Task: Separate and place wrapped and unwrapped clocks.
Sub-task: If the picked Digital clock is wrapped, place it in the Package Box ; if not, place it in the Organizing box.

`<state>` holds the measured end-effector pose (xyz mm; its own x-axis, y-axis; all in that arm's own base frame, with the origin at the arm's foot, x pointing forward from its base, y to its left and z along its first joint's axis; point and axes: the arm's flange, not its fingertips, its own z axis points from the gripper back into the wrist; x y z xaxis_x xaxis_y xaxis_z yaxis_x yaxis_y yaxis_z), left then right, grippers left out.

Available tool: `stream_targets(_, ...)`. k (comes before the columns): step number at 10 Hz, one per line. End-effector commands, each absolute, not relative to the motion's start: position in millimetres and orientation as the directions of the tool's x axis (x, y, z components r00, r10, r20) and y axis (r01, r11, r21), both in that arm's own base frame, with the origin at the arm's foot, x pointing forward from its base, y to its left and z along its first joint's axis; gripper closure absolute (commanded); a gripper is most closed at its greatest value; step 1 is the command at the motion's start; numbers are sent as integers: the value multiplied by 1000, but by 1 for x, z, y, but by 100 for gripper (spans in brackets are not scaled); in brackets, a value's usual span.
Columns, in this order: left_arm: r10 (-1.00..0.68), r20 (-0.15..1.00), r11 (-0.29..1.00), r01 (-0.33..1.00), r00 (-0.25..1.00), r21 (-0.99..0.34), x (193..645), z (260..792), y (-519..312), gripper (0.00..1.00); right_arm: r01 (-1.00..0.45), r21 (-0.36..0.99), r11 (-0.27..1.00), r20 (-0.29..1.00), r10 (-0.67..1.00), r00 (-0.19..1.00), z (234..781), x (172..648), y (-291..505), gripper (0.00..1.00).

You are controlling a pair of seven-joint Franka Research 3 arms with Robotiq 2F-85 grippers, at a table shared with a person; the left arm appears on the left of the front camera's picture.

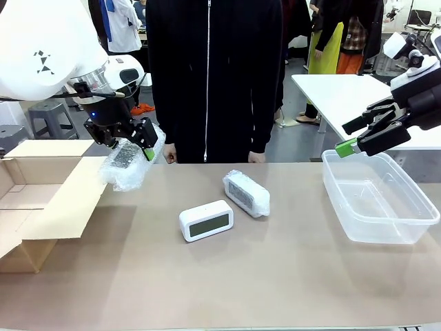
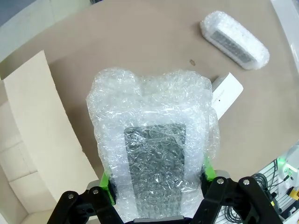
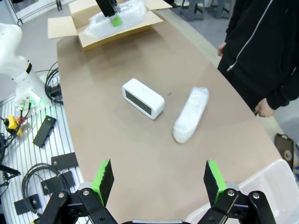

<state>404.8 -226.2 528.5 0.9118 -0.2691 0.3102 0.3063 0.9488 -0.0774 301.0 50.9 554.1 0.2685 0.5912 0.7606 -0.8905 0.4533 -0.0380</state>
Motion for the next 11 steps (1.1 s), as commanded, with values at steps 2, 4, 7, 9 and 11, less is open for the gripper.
stream_targets(2,-179,327,971,220,928,-94,399,542,-193,19,-900,-30,435,770,584,257,552,303,50,0)
stream_targets(4,63,273,980,-8,960,-198,398,542,-116,19,-900,-30,435,770,584,257,552,303,50,0)
stream_targets(7,226,245,970,-195,943,-146,402,514,-24,19,-900,-30,435,770,584,257,552,303,50,0)
stream_targets(9,286,236,958,-270,929,-97,416,497,21,19,-900,-30,435,770,584,257,552,303,50,0)
stream_targets(11,245,300,969,-247,922,-31,447,475,37,19,-900,-30,435,770,584,257,552,303,50,0)
